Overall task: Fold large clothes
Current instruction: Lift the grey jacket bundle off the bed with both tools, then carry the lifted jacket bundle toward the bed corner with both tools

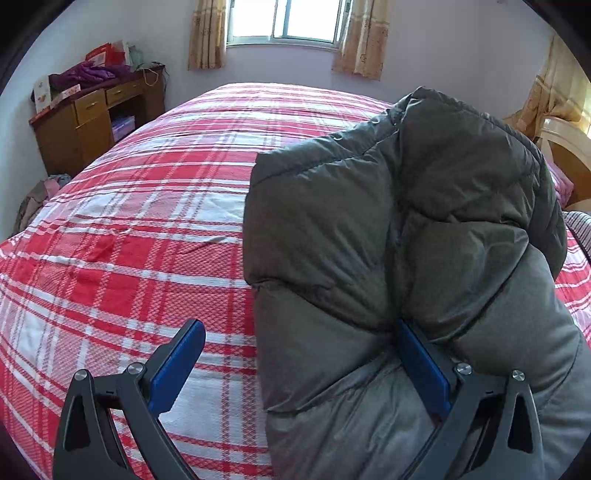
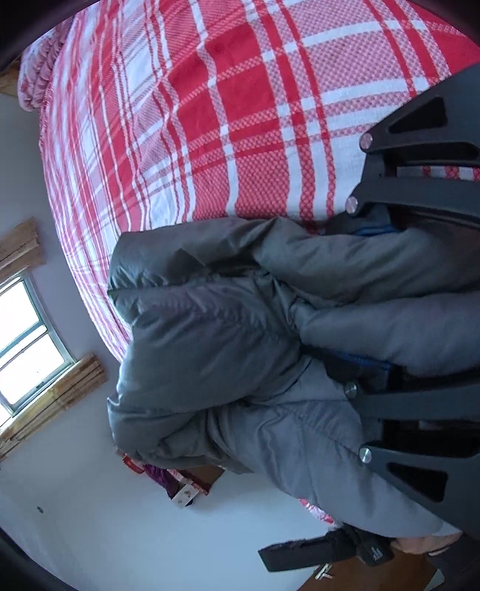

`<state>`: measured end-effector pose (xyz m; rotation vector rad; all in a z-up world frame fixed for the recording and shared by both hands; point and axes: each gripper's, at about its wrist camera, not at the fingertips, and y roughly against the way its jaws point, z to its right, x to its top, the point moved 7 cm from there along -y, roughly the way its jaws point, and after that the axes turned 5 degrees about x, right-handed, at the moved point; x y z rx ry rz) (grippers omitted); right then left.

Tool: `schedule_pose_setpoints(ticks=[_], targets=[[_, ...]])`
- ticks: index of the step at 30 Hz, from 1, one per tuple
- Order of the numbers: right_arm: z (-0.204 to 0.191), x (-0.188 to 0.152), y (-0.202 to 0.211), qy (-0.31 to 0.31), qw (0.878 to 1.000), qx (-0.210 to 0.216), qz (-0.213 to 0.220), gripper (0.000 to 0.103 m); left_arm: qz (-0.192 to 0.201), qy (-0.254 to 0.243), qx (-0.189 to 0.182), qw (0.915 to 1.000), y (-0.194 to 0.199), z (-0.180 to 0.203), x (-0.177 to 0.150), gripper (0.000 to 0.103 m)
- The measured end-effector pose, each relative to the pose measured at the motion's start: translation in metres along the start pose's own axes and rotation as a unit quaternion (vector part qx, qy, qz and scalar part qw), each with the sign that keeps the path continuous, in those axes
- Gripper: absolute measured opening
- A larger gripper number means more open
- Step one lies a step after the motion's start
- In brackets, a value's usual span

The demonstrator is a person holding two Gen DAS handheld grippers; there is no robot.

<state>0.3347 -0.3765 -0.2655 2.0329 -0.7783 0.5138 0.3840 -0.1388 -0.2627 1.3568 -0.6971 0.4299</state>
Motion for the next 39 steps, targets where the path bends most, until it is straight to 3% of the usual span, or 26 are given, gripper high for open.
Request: schedule_pose_setpoints(ticks=[2, 3, 4, 6, 9, 10, 14, 23, 30, 39], targets=[[0.002, -0.001, -0.002, -0.006, 1.0, 0.011, -0.007, 0.045, -0.005, -0.003, -0.018, 0.9998, -0.002, 0.005, 0.0, 0.099], [0.002, 0.0, -0.004, -0.012, 1.0, 0.02, -0.01, 0.04, -0.006, -0.005, -0.033, 0.9994, -0.001, 0.009, 0.001, 0.087], [0.002, 0.0, -0.004, -0.017, 0.999, 0.03, -0.011, 0.036, -0.007, -0.012, -0.06, 0.9981, 0.001, 0.016, 0.0, 0.065], [-0.003, -0.001, -0.002, -0.01, 0.999, 0.042, -0.008, 0.024, 0.007, -0.047, -0.059, 0.9971, 0.011, 0.03, 0.0, 0.052], [-0.014, -0.003, 0.004, 0.0, 0.999, 0.048, 0.004, 0.02, 0.02, -0.089, -0.035, 0.9952, 0.027, 0.041, 0.0, 0.024], [-0.017, -0.003, 0.008, -0.001, 0.999, 0.052, 0.011, 0.019, 0.022, -0.09, -0.037, 0.995, 0.035, 0.04, 0.002, 0.02], [-0.029, -0.007, 0.03, -0.004, 0.996, 0.077, 0.041, 0.017, 0.05, -0.085, -0.05, 0.9939, 0.076, 0.03, 0.006, 0.015], [-0.097, -0.01, 0.076, 0.033, 0.989, 0.123, 0.079, 0.017, 0.097, -0.084, -0.032, 0.9912, 0.164, -0.005, 0.014, 0.012], [-0.146, -0.007, 0.077, 0.058, 0.983, 0.153, 0.08, 0.017, 0.098, -0.05, -0.028, 0.9935, 0.195, -0.059, 0.02, 0.012], [-0.199, -0.006, 0.07, 0.088, 0.977, 0.18, 0.071, 0.017, 0.113, -0.042, -0.008, 0.9927, 0.227, -0.111, 0.015, 0.012]])
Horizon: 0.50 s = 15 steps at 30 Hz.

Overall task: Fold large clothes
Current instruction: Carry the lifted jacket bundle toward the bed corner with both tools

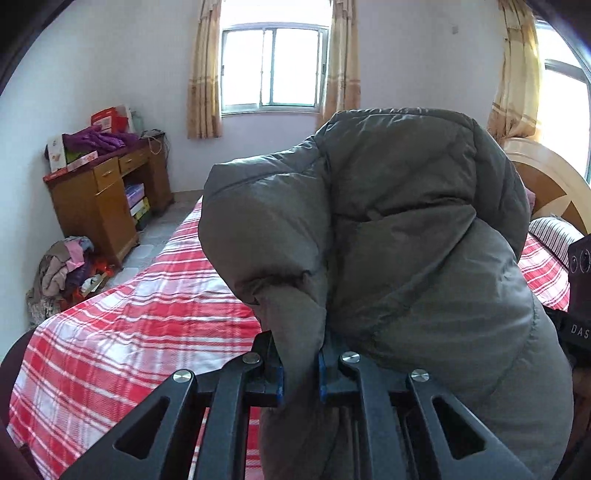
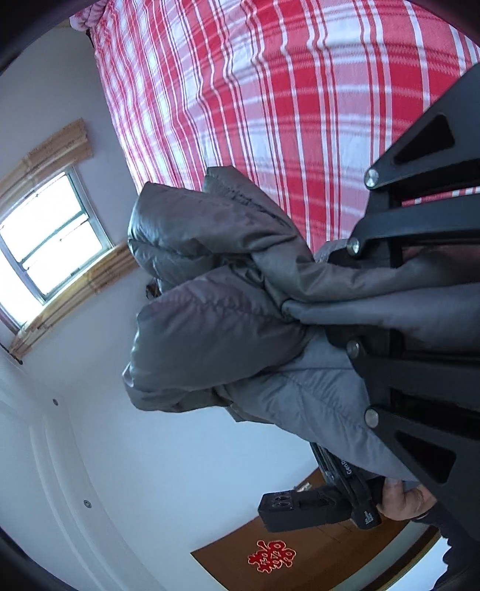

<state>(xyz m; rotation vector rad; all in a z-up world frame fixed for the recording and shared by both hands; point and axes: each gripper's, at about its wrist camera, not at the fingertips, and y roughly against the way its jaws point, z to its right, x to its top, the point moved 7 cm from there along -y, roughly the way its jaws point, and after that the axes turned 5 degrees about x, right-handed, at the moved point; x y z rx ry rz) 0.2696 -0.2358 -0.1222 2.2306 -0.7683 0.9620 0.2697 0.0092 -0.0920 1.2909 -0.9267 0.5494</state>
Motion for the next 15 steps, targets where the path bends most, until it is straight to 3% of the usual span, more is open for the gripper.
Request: schedule_pose_setpoints(ticks=[10, 15], targets=[[-0.041, -0.026, -0.042, 0.005, 0.999, 0.015, -0.046, 0.017, -0.026, 0.049, 0.014, 0.9983, -0.01, -0.072, -0.029, 0.012], [-0.05, -0.043, -0.077, 0.021, 0.997, 0.005, -0.078, 0.016, -0.056, 0.094, 0.018, 0.9939, -0.044, -0.108, -0.052, 0.012]])
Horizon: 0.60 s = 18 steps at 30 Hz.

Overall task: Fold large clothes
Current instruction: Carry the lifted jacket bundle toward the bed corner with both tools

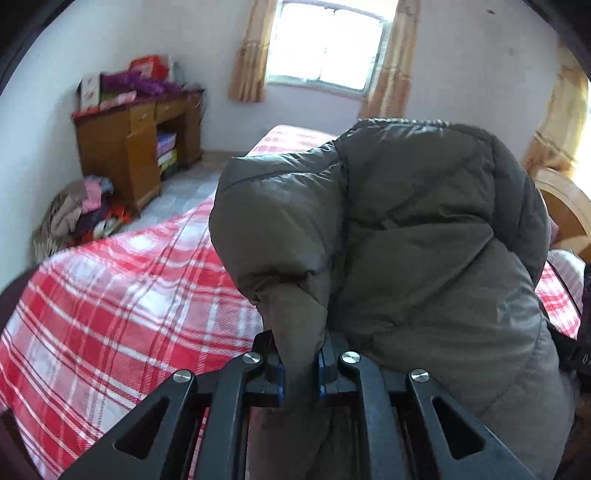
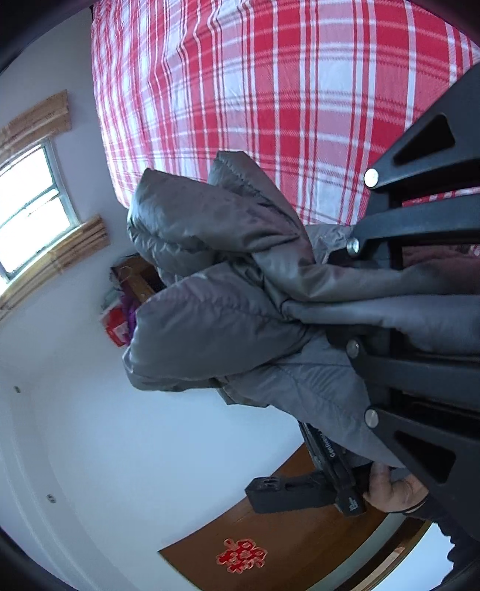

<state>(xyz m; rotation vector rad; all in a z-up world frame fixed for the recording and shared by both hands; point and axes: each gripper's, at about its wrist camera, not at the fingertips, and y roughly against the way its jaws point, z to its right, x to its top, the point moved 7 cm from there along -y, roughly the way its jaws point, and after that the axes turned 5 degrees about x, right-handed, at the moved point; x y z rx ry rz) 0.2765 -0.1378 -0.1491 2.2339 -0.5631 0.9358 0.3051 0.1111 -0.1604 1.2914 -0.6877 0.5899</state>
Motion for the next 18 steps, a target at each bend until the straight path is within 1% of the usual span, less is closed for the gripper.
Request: schedule_pose_setpoints(ticks=[2, 5, 8, 9, 10, 11, 13, 14, 16, 18], targets=[[0.01, -0.005, -0.021, -0.001, 1.0, -0.02, -0.014, 0.016, -0.015, 0.004, 0.01, 0.9998, -0.021, -0.009, -0.007, 0.012], [0.034, -0.012, -0.047, -0.024, 0.998, -0.037, -0.034, 0.016, -0.027, 0.001, 0.029, 0.9992, -0.042, -0.023, -0.015, 0.013], [0.047, -0.022, -0.062, -0.035, 0.997, -0.05, -0.053, 0.016, -0.029, 0.01, 0.053, 0.9981, -0.053, -0.033, -0.022, 0.031], [0.05, -0.025, -0.065, -0.037, 0.996, -0.053, -0.057, 0.016, -0.03, 0.012, 0.062, 0.9976, -0.054, -0.035, -0.024, 0.041], [0.054, -0.027, -0.067, -0.042, 0.996, -0.054, -0.059, 0.016, -0.027, 0.012, 0.072, 0.997, -0.056, -0.037, -0.027, 0.05], [0.058, -0.029, -0.069, -0.047, 0.995, -0.054, -0.061, 0.016, -0.023, 0.009, 0.08, 0.9965, -0.056, -0.038, -0.029, 0.053], [0.065, -0.033, -0.074, -0.052, 0.995, -0.059, -0.064, 0.017, -0.017, 0.003, 0.099, 0.995, -0.058, -0.041, -0.032, 0.065], [0.069, -0.036, -0.076, -0.053, 0.994, -0.062, -0.066, 0.017, -0.015, 0.004, 0.103, 0.9946, -0.058, -0.043, -0.034, 0.067], [0.072, -0.036, -0.079, -0.051, 0.994, -0.071, -0.068, 0.018, -0.015, 0.015, 0.107, 0.994, -0.061, -0.048, -0.037, 0.075], [0.075, -0.039, -0.082, -0.049, 0.993, -0.078, -0.071, 0.019, -0.016, 0.025, 0.108, 0.9937, -0.064, -0.053, -0.038, 0.08]])
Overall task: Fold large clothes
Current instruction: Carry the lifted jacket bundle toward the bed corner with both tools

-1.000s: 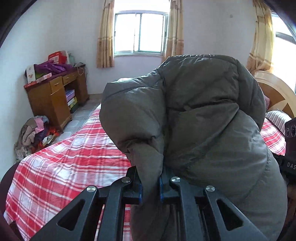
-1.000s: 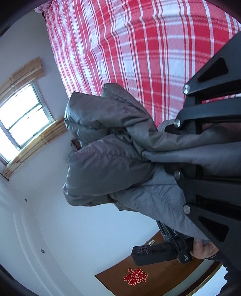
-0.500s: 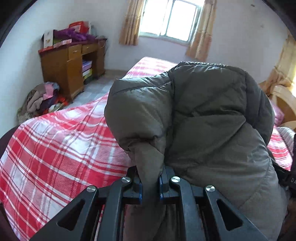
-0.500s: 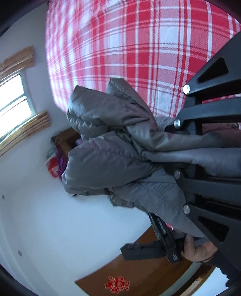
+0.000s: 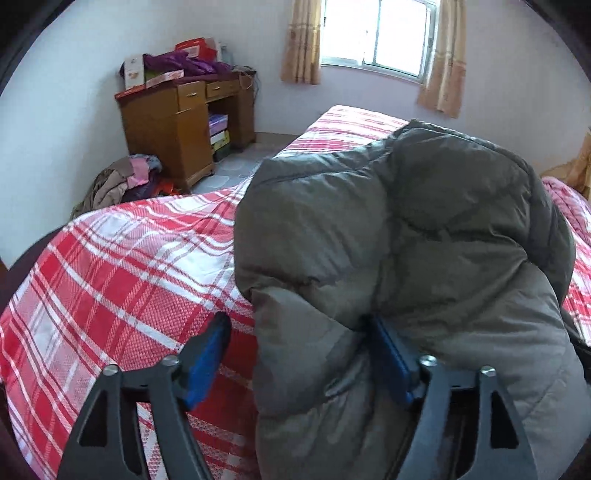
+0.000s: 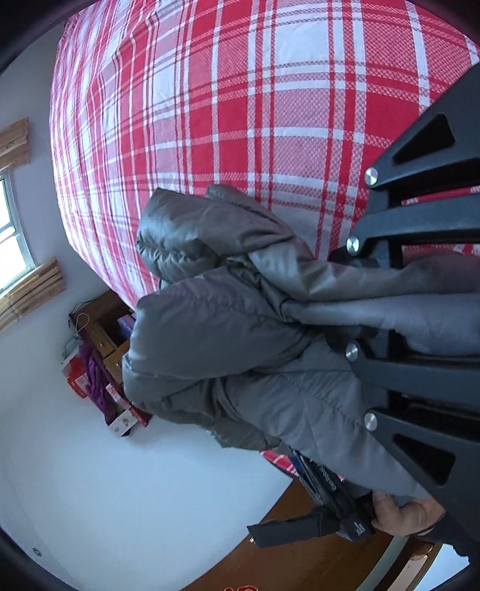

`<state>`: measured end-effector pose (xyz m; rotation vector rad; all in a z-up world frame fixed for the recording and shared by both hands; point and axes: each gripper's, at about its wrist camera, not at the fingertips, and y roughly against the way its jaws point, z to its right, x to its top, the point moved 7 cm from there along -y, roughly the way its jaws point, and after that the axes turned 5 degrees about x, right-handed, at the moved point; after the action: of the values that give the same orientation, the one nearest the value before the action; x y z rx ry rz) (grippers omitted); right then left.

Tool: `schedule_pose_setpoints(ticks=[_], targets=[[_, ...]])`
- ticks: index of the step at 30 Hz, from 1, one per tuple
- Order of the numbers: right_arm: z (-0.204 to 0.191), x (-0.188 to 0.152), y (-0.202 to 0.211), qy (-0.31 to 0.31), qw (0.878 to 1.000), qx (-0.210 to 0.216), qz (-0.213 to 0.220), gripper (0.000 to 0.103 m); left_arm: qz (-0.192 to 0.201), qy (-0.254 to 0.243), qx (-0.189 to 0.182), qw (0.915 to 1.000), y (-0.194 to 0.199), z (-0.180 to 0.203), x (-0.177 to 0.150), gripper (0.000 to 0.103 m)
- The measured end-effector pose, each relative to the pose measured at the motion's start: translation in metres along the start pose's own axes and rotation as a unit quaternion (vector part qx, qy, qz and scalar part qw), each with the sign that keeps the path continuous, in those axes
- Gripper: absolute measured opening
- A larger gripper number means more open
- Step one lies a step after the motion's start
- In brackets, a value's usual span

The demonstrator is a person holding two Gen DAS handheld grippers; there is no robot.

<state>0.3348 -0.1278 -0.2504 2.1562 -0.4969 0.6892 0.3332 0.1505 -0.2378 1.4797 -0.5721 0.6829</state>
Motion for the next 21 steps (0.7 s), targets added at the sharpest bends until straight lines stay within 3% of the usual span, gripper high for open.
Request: schedule_pose_setpoints(ticks=[3, 21], targets=[[0.003, -0.002, -0.002, -0.003, 1.0, -0.006, -0.003, 0.022, 0.001, 0.008, 0.007, 0.9999, -0.003, -0.001, -0.003, 0.086], [0.002, -0.005, -0.016, 0.028, 0.998, -0.05, -0.008, 0.034, -0.001, 0.025, 0.023, 0.9994, -0.013, -0.005, -0.007, 0.095]])
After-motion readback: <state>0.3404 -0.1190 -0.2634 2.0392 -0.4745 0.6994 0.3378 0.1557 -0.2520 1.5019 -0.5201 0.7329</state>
